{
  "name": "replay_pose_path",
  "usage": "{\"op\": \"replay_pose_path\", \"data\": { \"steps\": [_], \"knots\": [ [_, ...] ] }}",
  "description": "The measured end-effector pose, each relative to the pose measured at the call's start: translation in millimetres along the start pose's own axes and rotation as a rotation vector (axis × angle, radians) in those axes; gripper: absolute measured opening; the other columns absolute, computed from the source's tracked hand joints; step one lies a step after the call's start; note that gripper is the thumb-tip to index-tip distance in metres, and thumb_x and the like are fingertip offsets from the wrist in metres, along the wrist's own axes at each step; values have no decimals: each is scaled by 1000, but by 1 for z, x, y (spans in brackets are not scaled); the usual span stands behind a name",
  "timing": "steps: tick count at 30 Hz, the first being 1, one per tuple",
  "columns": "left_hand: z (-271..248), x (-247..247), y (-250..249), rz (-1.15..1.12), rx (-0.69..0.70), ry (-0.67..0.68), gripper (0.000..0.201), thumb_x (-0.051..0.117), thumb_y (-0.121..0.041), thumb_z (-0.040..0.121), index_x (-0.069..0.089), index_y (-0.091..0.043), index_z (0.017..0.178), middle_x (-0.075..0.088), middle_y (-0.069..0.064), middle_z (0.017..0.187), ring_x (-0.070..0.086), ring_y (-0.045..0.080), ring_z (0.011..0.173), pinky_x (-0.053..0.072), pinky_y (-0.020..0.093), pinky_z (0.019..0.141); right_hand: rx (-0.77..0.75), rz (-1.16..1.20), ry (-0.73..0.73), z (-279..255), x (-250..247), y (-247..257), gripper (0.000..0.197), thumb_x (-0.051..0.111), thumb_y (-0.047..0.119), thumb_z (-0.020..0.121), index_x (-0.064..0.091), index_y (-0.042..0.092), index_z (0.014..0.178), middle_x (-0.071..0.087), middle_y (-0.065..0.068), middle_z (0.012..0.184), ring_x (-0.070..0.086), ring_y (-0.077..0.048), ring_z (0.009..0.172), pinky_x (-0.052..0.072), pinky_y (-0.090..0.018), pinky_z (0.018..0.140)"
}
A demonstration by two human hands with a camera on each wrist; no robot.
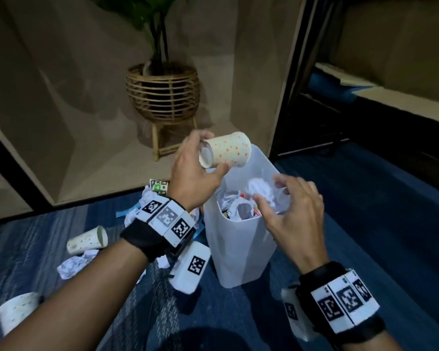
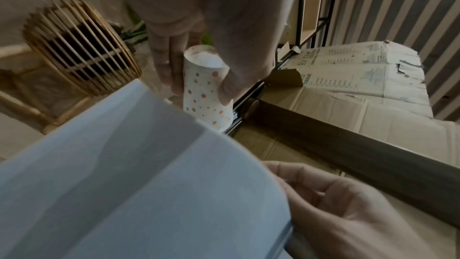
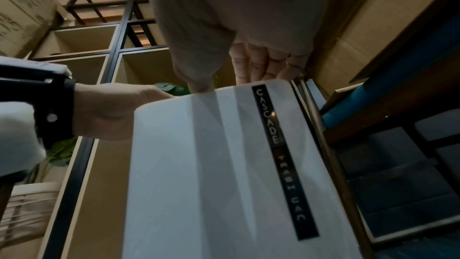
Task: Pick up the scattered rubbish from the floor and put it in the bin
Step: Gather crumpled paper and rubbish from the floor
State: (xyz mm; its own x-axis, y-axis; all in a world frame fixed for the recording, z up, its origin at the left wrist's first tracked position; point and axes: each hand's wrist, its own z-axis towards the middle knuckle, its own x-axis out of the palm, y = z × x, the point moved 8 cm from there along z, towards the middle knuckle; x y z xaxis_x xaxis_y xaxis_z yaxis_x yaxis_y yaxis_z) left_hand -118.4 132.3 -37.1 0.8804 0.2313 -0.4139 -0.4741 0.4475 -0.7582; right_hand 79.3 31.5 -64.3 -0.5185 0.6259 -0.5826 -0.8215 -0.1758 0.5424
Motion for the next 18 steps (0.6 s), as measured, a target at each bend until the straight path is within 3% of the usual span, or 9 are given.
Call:
{"op": "replay_pose_path", "data": {
  "steps": [5,9,14,18],
  "knots": [
    [0,24,3,40,61,26,53,79,-28,68,57,-29,116,57,-5,112,59,17,101,55,44,84,-38,53,-75,-6,-13,-1,36,73,36,84,68,12,111,65,1,102,54,-20,97,50,-46,85],
    [8,33,-4,110,86,28,57,83,-27,69,63,-31,122,53,-4,107,59,14,99,56,37,85,-93,63,-123,-13,-23,-2,25,79,21,84,69,10,104,65,2,99,54,-19,93,50,-47,79],
    [13,55,0,304,18,159,74,82,-21,72,52,-35,138,49,-1,136,60,23,111,53,39,96,-111,87,-128,-17,-32,-3,22,79,20,84,70,11,102,65,4,97,53,-16,92,51,-46,77],
    [9,55,-3,408,32,164,66,76,-29,79,50,-30,140,48,1,144,48,25,128,41,35,106,-112,101,-120,-18,-38,-3,21,79,20,85,69,12,102,65,5,96,54,-16,91,50,-45,77]
  ]
}}
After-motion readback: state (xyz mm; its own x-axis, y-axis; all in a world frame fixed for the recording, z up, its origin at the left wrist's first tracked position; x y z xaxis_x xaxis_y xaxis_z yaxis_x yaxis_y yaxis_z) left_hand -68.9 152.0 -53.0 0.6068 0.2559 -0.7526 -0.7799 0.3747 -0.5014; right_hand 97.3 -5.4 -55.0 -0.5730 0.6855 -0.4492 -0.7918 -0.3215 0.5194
